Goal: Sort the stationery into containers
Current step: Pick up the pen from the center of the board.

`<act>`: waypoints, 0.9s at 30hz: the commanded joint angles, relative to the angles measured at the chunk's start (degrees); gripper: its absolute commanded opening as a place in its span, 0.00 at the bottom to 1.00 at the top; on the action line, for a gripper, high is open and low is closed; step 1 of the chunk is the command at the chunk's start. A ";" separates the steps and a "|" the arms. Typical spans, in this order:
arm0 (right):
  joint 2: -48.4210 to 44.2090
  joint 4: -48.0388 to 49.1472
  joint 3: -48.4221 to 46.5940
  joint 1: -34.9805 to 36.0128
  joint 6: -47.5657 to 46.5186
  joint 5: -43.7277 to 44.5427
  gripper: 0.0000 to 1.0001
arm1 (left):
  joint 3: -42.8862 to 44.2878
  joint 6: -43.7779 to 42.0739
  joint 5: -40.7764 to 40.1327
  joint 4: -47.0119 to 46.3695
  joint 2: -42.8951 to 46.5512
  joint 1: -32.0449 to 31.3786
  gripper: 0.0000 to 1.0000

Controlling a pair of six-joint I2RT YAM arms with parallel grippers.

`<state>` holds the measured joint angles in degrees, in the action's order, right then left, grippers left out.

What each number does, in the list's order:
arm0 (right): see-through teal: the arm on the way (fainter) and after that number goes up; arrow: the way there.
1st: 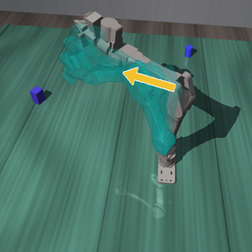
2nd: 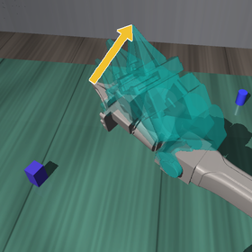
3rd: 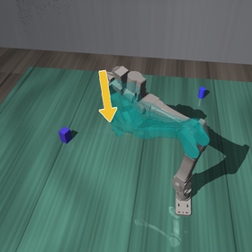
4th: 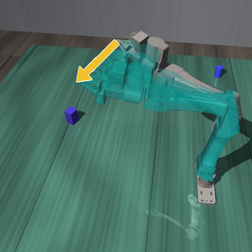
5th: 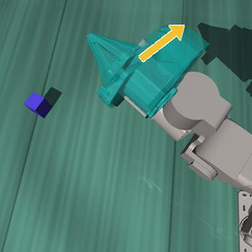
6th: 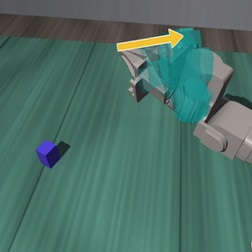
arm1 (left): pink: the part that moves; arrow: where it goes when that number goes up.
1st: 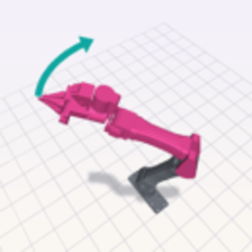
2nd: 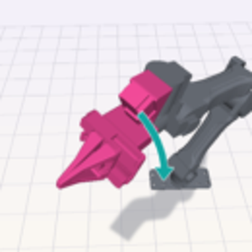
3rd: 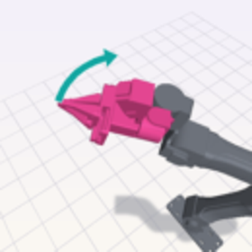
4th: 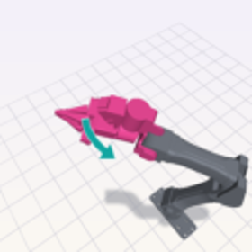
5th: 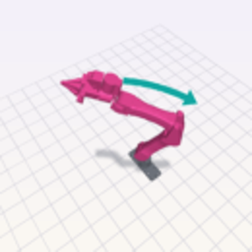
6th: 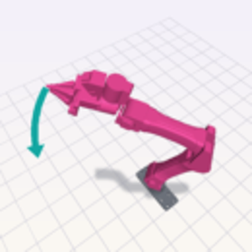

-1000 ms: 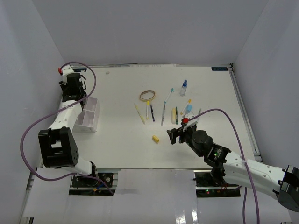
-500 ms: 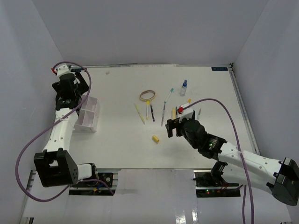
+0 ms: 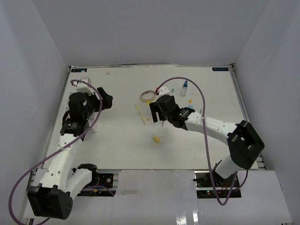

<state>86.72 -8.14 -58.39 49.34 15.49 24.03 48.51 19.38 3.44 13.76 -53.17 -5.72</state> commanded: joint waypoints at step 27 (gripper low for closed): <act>28.94 -3.55 -18.87 -2.06 4.90 -2.06 0.53 | -5.44 0.22 1.30 2.06 1.58 -3.78 0.98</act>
<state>114.19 -11.94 -75.35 47.72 19.44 20.82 42.70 19.40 4.12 15.51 -51.94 -9.26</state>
